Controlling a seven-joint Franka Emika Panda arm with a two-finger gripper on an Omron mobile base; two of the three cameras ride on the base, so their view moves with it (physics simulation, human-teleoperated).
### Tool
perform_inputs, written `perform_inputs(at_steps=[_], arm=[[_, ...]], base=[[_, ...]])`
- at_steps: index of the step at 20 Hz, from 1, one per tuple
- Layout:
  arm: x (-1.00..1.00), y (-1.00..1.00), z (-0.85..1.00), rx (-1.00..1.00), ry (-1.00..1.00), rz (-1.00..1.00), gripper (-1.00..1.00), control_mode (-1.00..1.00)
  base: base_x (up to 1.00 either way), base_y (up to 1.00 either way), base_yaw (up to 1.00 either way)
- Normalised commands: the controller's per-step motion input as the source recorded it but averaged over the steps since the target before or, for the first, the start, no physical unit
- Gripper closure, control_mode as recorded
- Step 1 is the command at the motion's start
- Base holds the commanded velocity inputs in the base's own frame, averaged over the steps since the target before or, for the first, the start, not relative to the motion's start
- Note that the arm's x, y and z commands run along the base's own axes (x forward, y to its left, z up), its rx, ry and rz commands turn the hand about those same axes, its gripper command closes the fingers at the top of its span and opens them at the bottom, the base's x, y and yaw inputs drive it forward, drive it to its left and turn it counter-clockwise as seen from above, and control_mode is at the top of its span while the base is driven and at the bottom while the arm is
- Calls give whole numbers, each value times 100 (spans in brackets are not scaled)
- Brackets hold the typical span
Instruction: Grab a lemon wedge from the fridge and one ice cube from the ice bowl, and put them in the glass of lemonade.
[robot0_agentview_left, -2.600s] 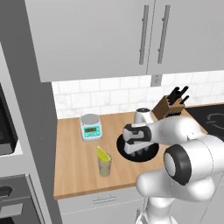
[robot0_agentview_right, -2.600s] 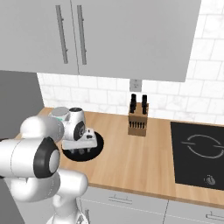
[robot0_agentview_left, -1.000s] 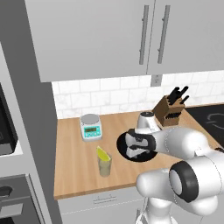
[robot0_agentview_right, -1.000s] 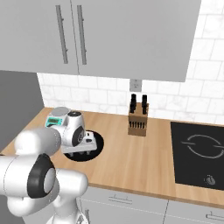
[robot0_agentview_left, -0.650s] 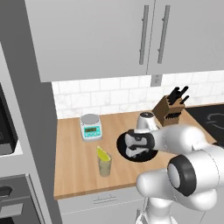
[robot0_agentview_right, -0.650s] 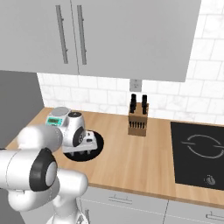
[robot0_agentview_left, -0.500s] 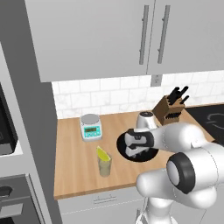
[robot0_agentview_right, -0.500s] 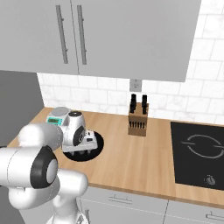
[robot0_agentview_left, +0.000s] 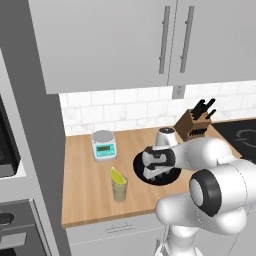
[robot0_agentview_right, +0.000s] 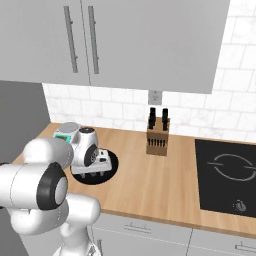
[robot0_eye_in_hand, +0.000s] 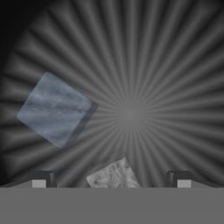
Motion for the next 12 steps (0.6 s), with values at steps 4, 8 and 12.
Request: perform_inputs(at_steps=[4, 8, 12], arm=[[-4, 0, 0, 0, -1, 0, -100, -100], [0, 0, 0, 0, 0, 0, -100, -100], [10, 0, 0, 0, -1, 0, -100, -100]], base=[[0, 0, 0], [0, 0, 0], [0, 0, 0]])
